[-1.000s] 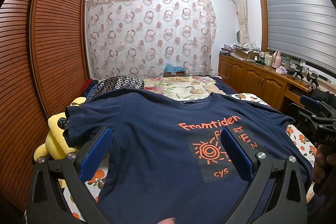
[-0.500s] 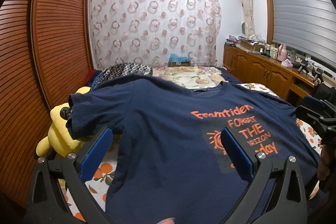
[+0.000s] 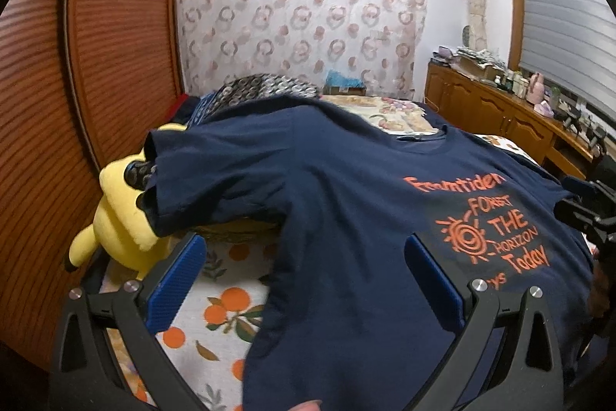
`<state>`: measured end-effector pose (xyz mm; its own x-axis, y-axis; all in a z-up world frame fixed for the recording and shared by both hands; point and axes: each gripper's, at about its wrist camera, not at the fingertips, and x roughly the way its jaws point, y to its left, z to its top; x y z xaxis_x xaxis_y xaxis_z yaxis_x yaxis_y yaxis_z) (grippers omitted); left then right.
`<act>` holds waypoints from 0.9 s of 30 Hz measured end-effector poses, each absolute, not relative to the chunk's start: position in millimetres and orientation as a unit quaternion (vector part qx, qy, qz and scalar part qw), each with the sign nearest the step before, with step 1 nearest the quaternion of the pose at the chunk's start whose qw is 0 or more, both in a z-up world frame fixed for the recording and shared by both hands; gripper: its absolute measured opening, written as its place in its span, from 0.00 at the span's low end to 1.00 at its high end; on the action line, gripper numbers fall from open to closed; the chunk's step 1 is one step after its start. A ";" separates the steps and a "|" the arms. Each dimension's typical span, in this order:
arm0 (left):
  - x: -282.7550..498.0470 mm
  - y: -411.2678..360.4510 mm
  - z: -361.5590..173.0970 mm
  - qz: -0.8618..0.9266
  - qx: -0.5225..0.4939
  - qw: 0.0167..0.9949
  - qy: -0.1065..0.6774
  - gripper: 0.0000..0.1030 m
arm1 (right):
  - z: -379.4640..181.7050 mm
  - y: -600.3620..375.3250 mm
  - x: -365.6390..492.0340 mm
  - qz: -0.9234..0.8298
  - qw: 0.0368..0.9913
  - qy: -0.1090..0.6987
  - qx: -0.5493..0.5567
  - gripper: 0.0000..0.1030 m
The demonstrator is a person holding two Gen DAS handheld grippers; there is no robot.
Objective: Fold small clothes
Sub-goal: 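Lower the left gripper onto the shirt's sleeve side and close on it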
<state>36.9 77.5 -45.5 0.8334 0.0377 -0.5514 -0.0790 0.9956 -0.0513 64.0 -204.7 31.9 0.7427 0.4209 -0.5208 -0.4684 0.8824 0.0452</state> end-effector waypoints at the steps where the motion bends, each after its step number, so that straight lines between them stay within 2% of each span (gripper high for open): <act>1: 38.1 81.1 -45.5 0.033 -0.038 0.956 0.288 1.00 | 30.7 -201.6 67.5 0.243 0.930 0.270 -0.047 1.00; 15: 77.5 156.9 -15.5 0.058 -0.057 0.956 0.283 0.99 | 22.2 -161.0 126.7 0.287 0.906 0.304 -0.064 1.00; 18: 89.7 175.4 -14.0 0.056 -0.075 0.953 0.288 0.92 | 21.6 -153.7 138.2 0.294 0.902 0.308 -0.070 1.00; 22: 111.0 199.1 -20.8 0.053 -0.104 0.944 0.308 0.74 | 22.1 -146.2 154.3 0.308 0.895 0.315 -0.071 1.00; 25: 124.6 210.5 -29.9 0.058 -0.114 0.935 0.331 0.54 | 21.2 -141.1 168.6 0.319 0.889 0.322 -0.072 1.00; 27: 132.9 216.3 -35.8 0.066 -0.116 0.930 0.343 0.52 | 20.5 -137.4 175.2 0.323 0.886 0.323 -0.074 1.00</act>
